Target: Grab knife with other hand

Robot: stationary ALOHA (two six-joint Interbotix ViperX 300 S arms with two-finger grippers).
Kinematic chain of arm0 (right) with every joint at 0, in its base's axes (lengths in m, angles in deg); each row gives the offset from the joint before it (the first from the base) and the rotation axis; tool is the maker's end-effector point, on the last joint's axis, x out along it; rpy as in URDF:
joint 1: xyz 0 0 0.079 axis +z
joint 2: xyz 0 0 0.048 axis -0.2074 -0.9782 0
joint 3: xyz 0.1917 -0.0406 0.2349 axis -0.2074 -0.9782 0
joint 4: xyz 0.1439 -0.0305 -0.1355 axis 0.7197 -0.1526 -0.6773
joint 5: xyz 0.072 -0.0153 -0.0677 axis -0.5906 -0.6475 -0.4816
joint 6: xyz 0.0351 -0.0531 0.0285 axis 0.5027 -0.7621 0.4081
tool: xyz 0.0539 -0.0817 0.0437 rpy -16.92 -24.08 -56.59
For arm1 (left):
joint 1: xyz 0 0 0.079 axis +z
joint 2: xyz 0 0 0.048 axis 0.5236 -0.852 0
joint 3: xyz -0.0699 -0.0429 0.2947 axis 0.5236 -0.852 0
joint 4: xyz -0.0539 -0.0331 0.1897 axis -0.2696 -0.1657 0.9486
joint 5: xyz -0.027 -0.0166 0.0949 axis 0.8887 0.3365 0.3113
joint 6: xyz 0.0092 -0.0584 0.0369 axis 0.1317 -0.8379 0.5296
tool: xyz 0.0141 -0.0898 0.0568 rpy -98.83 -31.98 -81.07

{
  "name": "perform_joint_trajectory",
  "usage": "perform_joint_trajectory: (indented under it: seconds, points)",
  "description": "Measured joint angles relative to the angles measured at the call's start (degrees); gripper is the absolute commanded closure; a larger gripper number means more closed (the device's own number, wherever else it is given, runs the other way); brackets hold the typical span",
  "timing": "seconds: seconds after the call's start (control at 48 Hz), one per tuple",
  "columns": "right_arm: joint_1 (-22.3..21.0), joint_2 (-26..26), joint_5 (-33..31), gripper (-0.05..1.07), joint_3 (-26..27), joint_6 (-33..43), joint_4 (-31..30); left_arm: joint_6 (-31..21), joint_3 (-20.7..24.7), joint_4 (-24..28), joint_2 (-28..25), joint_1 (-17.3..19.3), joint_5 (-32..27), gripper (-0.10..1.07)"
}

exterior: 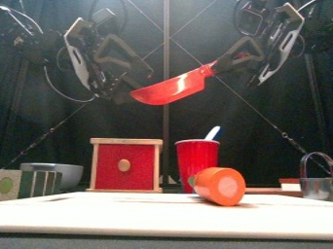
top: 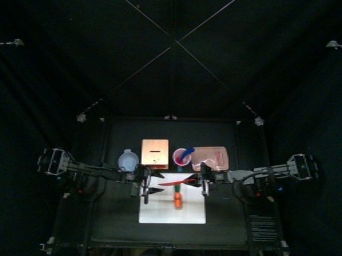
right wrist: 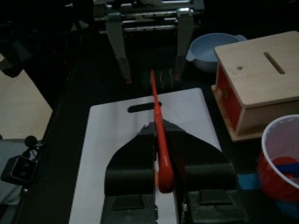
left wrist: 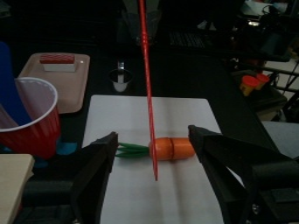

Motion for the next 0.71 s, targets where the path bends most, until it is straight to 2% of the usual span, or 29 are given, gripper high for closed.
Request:
perform_joint_trajectory:
  seconds: [0.25, 0.354, 0.708]
  points:
    - [0.0, 0.1, 0.0, 0.64, -0.1, 0.2, 0.0, 0.0, 2.4, -0.1, -2.2, 0.0, -0.1, 0.43]
    - [0.0, 0.0, 0.0, 0.64, 0.0, 0.3, 0.1, 0.0, 2.4, -0.1, -2.2, -0.1, 0.0, 0.52]
    - [0.9, -0.2, 0.0, 0.64, -0.1, 0.3, 0.4, 0.0, 2.7, -0.1, -3.7, -1.3, 0.0, 0.51]
